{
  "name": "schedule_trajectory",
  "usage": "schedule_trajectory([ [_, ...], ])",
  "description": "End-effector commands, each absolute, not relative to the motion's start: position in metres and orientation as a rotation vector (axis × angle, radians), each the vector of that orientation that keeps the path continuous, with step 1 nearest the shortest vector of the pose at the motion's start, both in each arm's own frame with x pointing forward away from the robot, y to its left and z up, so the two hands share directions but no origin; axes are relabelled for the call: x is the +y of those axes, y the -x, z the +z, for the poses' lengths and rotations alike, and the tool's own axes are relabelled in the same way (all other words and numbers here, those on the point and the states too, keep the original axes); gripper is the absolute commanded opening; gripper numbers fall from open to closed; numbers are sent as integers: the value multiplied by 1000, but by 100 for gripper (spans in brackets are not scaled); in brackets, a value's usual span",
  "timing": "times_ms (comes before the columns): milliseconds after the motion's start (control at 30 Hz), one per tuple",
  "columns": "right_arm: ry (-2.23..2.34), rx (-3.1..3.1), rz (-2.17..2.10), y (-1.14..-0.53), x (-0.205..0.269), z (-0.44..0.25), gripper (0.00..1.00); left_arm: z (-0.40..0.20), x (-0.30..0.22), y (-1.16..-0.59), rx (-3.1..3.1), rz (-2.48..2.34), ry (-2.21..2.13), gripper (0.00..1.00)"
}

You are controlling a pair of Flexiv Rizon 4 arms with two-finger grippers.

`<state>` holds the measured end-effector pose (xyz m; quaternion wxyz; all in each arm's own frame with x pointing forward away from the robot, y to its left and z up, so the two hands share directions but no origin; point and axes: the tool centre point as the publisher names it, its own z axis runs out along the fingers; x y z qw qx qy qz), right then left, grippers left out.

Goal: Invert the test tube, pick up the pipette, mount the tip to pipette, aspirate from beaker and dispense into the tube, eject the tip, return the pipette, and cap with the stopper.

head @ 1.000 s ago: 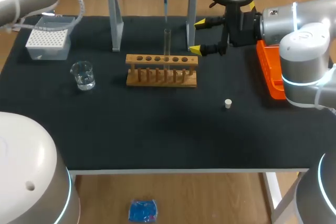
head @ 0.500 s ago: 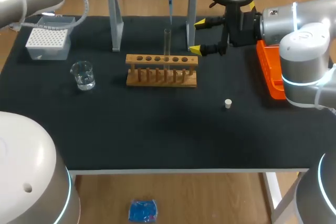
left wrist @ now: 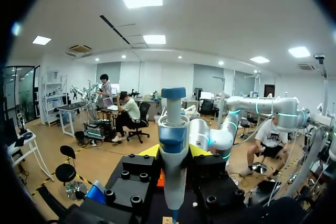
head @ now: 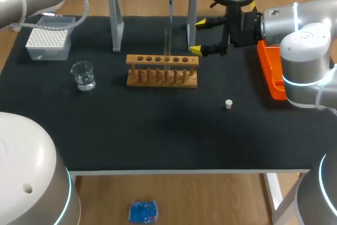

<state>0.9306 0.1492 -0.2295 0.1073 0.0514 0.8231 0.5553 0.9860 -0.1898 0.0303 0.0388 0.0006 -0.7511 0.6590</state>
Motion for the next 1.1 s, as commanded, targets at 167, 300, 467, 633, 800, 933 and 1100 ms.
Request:
schedule_trajectory([
  [167, -150, 2421, 1637, -930, 149, -230, 100, 31, -190, -984, -2306, 2022, -5, 0],
  [300, -150, 2421, 1637, -930, 149, -230, 100, 31, -190, -984, -2306, 2022, -5, 0],
  [467, -150, 2421, 1637, -930, 149, -230, 100, 30, -191, -985, -2309, 2016, -2, 0],
  [633, -150, 2421, 1637, -930, 149, -230, 100, 24, -193, -985, -2305, 2011, -7, 0],
  [800, -150, 2421, 1637, -930, 149, -230, 100, 21, -192, -983, -2304, 2025, -1, 0],
  [933, -150, 2421, 1637, -930, 149, -230, 100, 17, -190, -984, -2302, 2041, 1, 0],
  [1100, -150, 2421, 1637, -930, 149, -230, 100, 12, -188, -983, -2300, 2046, 2, 0],
])
